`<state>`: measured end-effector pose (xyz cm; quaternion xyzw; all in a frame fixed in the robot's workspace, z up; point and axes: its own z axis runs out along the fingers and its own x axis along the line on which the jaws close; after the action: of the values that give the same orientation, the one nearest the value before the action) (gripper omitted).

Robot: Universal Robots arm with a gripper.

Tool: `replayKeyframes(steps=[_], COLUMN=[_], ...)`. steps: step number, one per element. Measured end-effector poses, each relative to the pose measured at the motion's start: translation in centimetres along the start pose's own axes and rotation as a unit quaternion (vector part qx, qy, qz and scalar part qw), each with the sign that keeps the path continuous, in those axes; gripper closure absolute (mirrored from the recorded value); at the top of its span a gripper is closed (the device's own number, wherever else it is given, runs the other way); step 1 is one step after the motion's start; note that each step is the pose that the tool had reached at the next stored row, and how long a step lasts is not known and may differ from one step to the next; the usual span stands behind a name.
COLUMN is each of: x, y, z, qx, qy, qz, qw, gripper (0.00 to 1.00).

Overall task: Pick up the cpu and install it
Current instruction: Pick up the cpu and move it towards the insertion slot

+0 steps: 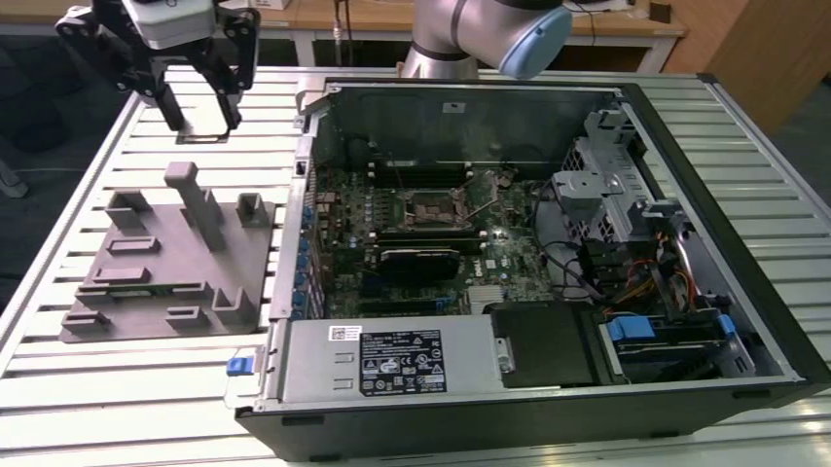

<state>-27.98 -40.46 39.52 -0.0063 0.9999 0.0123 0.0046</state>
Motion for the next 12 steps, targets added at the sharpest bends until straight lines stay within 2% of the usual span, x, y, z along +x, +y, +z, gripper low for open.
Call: replayKeyframes(steps=[12], x=[-1.61], y=[-0.02], z=[0.01], qx=[0.0], qy=[0.0], qz=[0.0], qw=[1.0], gripper=[0.47])
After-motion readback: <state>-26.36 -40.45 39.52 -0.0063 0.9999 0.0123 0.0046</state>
